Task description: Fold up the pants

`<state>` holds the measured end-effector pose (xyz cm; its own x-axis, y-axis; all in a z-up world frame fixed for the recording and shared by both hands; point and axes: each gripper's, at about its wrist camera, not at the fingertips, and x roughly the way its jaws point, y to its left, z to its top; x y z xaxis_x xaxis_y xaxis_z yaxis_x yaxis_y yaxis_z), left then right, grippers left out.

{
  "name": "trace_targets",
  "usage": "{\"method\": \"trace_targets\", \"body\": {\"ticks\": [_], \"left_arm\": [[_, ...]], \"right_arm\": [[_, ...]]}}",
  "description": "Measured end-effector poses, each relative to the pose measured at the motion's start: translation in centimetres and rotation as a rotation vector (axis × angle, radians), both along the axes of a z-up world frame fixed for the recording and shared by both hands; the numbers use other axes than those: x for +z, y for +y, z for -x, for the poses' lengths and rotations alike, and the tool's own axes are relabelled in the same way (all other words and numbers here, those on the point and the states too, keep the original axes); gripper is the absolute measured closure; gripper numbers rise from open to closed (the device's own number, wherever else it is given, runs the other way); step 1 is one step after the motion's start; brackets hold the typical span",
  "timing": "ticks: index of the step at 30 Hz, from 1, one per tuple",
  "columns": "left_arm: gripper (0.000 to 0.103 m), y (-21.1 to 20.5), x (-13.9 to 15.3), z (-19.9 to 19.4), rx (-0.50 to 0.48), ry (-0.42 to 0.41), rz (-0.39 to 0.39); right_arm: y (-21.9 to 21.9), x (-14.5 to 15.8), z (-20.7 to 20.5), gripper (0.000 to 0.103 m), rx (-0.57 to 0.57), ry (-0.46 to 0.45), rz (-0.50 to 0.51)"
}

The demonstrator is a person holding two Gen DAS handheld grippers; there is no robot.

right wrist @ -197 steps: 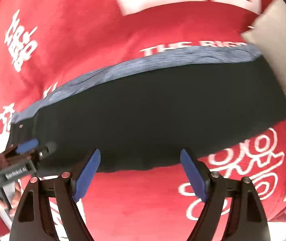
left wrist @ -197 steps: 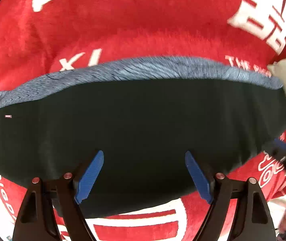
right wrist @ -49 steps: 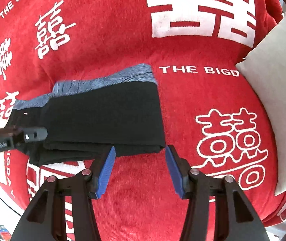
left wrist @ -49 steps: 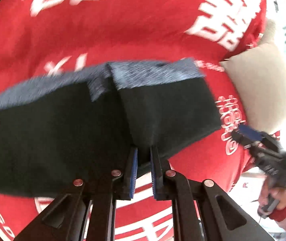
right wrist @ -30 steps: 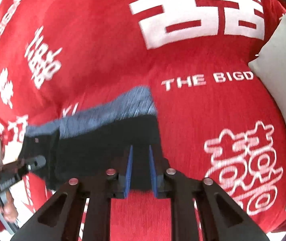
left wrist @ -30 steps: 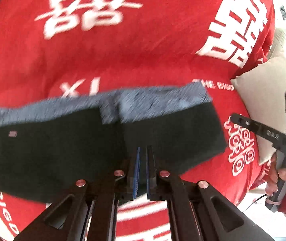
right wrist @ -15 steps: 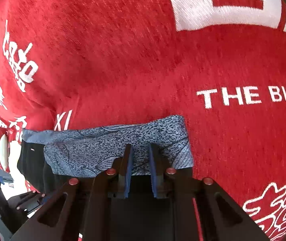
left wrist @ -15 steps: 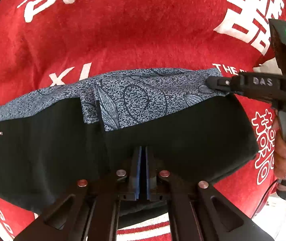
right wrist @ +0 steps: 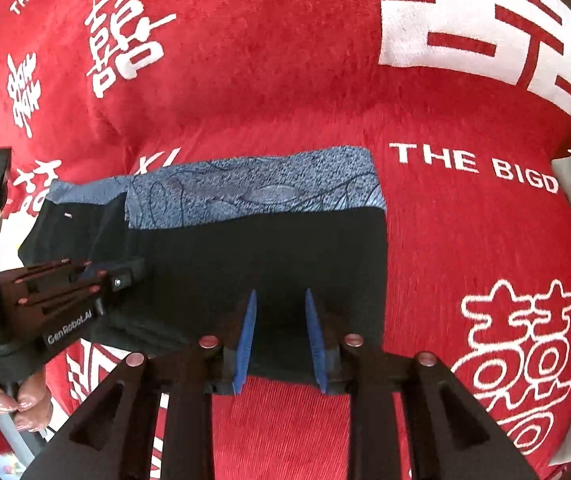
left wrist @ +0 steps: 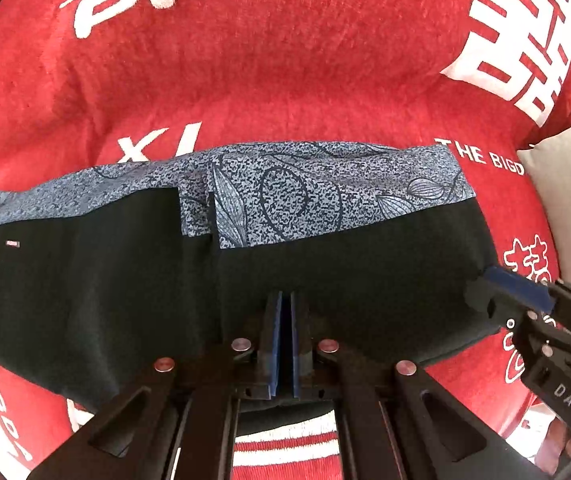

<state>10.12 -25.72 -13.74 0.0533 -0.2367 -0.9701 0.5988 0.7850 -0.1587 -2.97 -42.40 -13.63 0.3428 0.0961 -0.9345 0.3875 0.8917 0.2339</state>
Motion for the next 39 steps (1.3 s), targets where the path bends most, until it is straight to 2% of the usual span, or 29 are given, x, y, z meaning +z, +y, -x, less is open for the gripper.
{"method": "trace_targets", "body": {"ticks": [10, 11, 12, 13, 14, 17, 22, 24, 25, 26, 33, 39], "left_arm": [[0.098, 0.3, 1.2, 0.7, 0.040, 0.002, -0.005], [0.084, 0.4, 1.3, 0.8, 0.047, -0.002, -0.006], [0.063, 0.5, 1.5, 0.8, 0.059, -0.006, -0.007], [0.015, 0.8, 1.9, 0.9, 0.083, -0.021, -0.009], [0.003, 1.1, 2.4, 0.9, 0.108, -0.047, 0.002], [0.003, 1.4, 3.1, 1.0, 0.142, -0.058, 0.009], [0.003, 1.9, 3.5, 1.2, 0.174, -0.087, -0.044], [0.003, 2.4, 3.4, 1.2, 0.191, -0.078, -0.054], [0.003, 2.7, 3.3, 1.2, 0.205, -0.070, -0.059], [0.003, 3.1, 3.2, 1.2, 0.221, -0.068, -0.065], [0.003, 6.7, 2.3, 0.9, 0.274, -0.035, -0.058], [0.003, 10.8, 1.2, -0.6, 0.261, 0.001, -0.069]], "right_arm": [[-1.1, 0.6, 0.3, 0.074, 0.002, 0.010, -0.056], [-1.1, 0.8, 0.5, 0.074, 0.003, 0.012, -0.060], [-1.2, 0.8, 0.6, 0.074, 0.004, 0.015, -0.067], [-1.3, 0.9, 0.7, 0.074, 0.005, 0.018, -0.073], [-1.4, 1.0, 0.8, 0.074, 0.006, 0.021, -0.081], [-1.4, 1.2, 1.1, 0.074, 0.020, 0.022, -0.095], [-1.5, 1.3, 1.2, 0.074, 0.053, 0.033, -0.113], [-1.6, 1.3, 1.1, 0.058, 0.061, 0.036, -0.118], [-1.7, 1.4, 1.2, 0.042, 0.061, 0.037, -0.112], [-1.7, 1.4, 1.2, 0.038, 0.061, 0.035, -0.102], [-0.1, 1.9, 0.2, 0.038, 0.087, 0.044, -0.053], [4.1, 2.0, -1.9, 0.036, 0.063, 0.043, -0.033]]}}
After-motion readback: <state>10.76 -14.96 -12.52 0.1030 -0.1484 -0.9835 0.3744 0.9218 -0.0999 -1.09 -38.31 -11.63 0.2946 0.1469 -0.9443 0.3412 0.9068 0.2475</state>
